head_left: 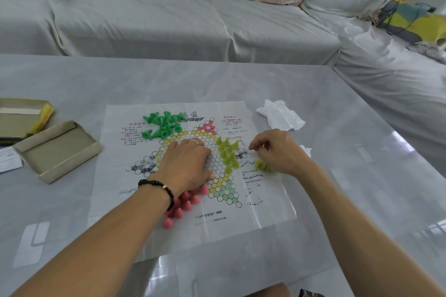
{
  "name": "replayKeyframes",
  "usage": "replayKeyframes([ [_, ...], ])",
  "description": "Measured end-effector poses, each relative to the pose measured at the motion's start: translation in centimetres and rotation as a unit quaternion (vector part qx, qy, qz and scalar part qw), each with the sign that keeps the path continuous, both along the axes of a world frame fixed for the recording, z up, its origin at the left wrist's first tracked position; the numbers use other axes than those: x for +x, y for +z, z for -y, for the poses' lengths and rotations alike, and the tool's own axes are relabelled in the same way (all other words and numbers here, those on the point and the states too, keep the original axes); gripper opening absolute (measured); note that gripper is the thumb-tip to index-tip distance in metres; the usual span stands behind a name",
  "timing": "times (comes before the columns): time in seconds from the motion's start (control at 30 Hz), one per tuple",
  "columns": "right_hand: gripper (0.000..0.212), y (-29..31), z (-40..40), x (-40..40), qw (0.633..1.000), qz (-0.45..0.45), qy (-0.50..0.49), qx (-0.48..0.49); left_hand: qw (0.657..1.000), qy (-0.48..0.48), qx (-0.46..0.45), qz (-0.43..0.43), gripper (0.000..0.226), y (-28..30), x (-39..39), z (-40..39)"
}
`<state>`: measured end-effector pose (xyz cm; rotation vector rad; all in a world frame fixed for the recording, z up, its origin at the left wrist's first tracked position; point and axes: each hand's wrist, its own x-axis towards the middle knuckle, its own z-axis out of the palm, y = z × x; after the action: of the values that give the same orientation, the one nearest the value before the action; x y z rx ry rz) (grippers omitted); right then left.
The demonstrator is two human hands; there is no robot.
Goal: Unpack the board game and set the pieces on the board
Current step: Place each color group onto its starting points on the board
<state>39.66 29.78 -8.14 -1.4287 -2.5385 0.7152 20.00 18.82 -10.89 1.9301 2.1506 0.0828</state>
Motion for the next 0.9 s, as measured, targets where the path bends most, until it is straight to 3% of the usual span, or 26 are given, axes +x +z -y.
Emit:
replayKeyframes([
  [0.17, 0.037, -0.9, 1.4, 0.8, 0.988, 0.131, 0.079, 0.028, 1.0, 0.003, -0.012, 0.004, 0.052, 0.0, 0.0, 0.1],
  [0.37, 0.03, -1.3, 1.6, 0.6, 0.979, 0.16, 0.075, 0.101, 1.0, 0.004, -0.011, 0.002, 0.055, 0.1, 0.1, 0.0],
  [0.73, 0.006, -1.0, 1.1, -0.3, 0.997, -0.065, -0.014, 0.046, 1.0, 0.011, -0.012, 0.005, 0.059, 0.1, 0.0, 0.0],
  [0.9, 0.006, -2.1, 0.7, -1.5, 0.994, -0.09, -0.039, 0.037, 1.0, 0.007, -0.006, 0.006, 0.057, 0.1, 0.0, 0.0],
])
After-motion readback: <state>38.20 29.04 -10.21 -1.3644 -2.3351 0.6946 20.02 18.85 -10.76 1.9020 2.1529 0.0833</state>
